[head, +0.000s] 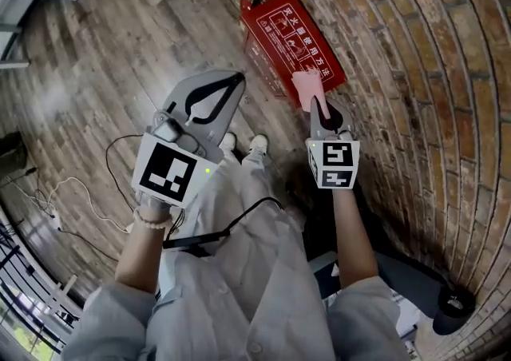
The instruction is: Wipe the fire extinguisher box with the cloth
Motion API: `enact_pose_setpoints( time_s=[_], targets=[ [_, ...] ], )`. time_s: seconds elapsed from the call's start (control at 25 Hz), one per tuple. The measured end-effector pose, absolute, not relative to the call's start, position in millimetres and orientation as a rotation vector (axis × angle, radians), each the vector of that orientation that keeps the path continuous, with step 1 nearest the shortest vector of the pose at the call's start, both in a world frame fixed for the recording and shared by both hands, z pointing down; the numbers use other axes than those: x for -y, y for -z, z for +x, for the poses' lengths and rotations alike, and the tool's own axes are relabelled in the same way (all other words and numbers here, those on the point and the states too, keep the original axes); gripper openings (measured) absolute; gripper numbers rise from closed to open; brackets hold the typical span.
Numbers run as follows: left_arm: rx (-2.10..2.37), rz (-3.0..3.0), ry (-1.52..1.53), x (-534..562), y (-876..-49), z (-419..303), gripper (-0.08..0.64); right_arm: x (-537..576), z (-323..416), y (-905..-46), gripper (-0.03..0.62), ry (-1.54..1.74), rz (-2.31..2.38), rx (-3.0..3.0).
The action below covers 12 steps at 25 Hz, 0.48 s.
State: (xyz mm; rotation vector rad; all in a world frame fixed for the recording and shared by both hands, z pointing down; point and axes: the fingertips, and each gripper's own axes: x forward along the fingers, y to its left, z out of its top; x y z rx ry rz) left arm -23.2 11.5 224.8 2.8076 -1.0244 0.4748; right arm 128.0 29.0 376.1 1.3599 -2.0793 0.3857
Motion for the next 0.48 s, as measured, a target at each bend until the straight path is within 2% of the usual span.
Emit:
enact_pose_setpoints(
  time_s=[0.48],
  targets=[
    [1.059,2.955,-0.485,-24.3,-130.4,-32.3,-0.003,-36.5,112.5,-226.7,0.017,-0.187,1.423,2.224]
  ],
)
